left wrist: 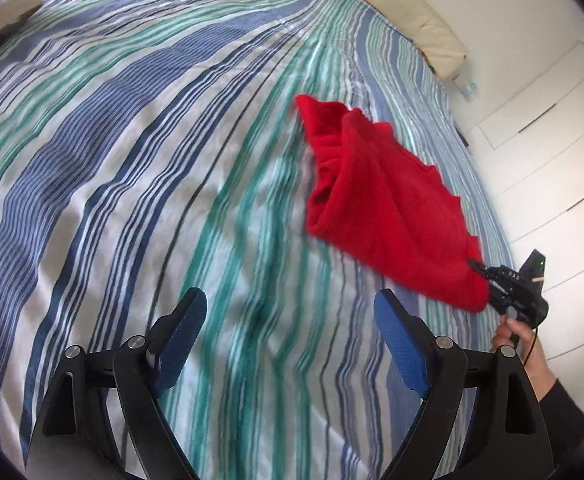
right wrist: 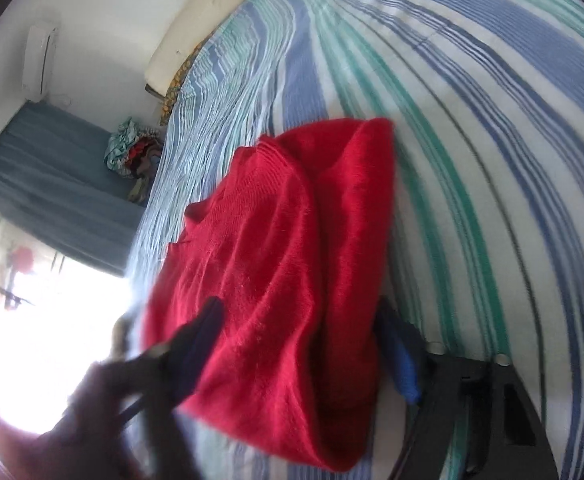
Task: Fold small clothes
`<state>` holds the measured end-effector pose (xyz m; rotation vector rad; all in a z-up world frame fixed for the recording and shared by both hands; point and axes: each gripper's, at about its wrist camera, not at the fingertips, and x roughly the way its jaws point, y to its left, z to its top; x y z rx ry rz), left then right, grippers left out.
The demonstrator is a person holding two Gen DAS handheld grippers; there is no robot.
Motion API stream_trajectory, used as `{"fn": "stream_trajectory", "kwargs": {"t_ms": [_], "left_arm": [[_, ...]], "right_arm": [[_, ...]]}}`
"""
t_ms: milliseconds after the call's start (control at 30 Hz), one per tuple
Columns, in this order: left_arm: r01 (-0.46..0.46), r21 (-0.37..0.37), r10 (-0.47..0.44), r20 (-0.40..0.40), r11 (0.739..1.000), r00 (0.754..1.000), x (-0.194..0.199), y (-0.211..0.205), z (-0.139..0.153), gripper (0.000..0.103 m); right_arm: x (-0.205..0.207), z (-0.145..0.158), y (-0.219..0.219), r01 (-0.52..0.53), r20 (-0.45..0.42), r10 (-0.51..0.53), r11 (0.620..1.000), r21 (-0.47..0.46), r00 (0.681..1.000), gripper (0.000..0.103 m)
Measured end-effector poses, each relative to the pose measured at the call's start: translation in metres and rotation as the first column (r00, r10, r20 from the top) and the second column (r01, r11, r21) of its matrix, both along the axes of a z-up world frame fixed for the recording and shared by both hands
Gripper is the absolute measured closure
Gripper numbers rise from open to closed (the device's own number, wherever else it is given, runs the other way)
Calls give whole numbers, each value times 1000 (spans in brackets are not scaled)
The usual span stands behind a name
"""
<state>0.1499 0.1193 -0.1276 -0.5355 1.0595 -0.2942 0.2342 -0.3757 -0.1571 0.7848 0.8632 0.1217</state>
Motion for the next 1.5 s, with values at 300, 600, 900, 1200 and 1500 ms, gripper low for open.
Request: {"fn": "stream_trajectory", "kwargs": {"t_ms": [300,600,900,1200,1500], "left_arm": [[-31,-70,30,-20,997,999,-8,20,-14,16],[-32,-71,30,-20,997,999,-14,31,-21,17],[-32,-106,30,-21,994,999,-11,33,-20,17],[59,-82,-49,126,995,991,33,2,43,19],[142,134,-159,130,981,979,96,-64,46,19]], "right_arm": [[57,110,139,-61,10,67,950,-306,998,91],[125,63,306,-314,-36,313,931,-184,949,74],[76,87,258,-399,181,391,917,10,902,35],[43,3,267,-506,-88,500,835,-216,862,79],[-3,53,277,-402,41,472,789,-464,880,79]]}}
